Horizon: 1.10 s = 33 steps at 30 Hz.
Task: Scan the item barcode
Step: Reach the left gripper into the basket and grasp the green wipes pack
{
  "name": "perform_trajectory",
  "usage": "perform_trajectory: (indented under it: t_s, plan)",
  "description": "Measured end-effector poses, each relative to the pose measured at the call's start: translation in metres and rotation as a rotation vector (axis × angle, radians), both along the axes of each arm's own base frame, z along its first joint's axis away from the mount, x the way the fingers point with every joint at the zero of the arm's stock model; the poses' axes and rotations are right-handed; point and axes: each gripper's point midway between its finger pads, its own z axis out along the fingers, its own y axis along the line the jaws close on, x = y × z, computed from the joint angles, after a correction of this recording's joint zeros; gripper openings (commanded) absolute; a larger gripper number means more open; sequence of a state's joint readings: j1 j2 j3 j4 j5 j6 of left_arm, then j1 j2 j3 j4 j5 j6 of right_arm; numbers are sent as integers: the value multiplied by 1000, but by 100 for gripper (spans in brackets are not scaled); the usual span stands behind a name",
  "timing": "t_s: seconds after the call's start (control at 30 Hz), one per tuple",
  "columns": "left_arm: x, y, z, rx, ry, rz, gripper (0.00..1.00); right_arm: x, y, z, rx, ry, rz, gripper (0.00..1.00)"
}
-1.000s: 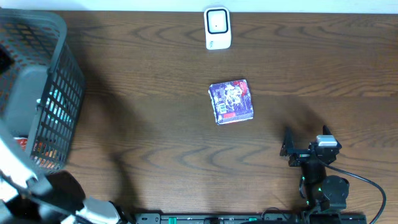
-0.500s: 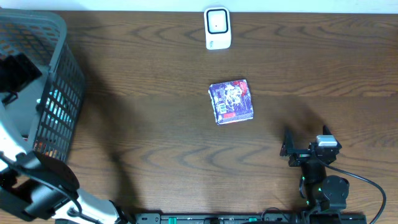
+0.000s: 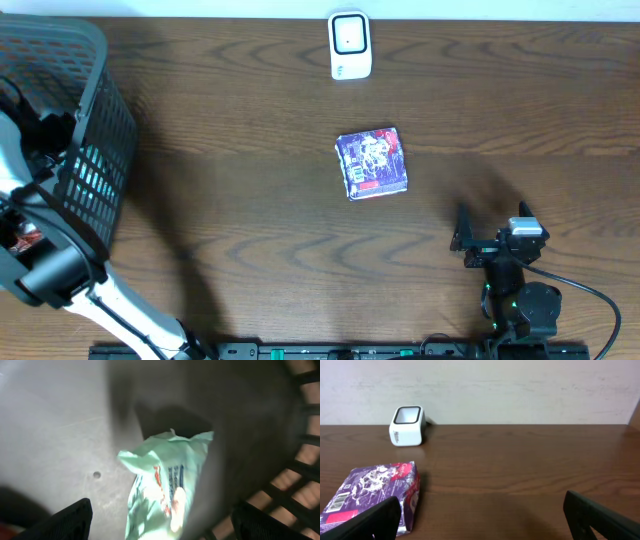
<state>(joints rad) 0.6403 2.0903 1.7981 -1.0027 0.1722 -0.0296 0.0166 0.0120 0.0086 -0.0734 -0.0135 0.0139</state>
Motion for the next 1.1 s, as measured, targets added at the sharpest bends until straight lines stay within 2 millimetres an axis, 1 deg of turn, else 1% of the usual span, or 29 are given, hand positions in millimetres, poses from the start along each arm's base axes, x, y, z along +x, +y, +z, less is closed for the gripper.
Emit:
perform_trajectory:
  t_s: [0.27, 0.33, 0.37, 0.4, 0.43, 0.47, 0.5, 0.67, 0.8, 0.9, 0.93, 1.0, 1.07, 1.1]
  plan:
    - [-4, -3, -50, -68, 90, 0, 87, 0, 0, 0, 0, 0, 0, 99]
    - [-6, -3, -60, -75, 113, 1, 82, 0, 0, 0, 0, 0, 0, 99]
    - [-7, -3, -60, -72, 115, 1, 78, 0, 0, 0, 0, 0, 0, 99]
    - [-6, -3, -59, -72, 114, 0, 67, 0, 0, 0, 0, 0, 0, 99]
    - [-7, -2, -59, -69, 118, -1, 46, 0, 0, 0, 0, 0, 0, 99]
    - [-8, -2, -60, -68, 120, 3, 29, 0, 0, 0, 0, 0, 0, 99]
    - [-9, -3, -60, -71, 125, 4, 8, 0, 0, 0, 0, 0, 0, 99]
    - [-10, -4, -57, -79, 130, 5, 7, 0, 0, 0, 0, 0, 0, 99]
    - [-13, -8, -54, -105, 142, 40, 7, 0, 0, 0, 0, 0, 0, 99]
    - [-5, -13, -47, -142, 105, 67, 7, 0, 0, 0, 0, 0, 0, 99]
    - [-1, -14, -42, -147, 78, 73, 7, 0, 0, 0, 0, 0, 0, 99]
    - [9, -14, -21, -145, 5, 87, 7, 0, 0, 0, 0, 0, 0, 99]
    - [21, -10, 16, -107, -106, 104, 7, 0, 0, 0, 0, 0, 0, 99]
    - [26, -9, 40, -83, -168, 113, 7, 0, 0, 0, 0, 0, 0, 99]
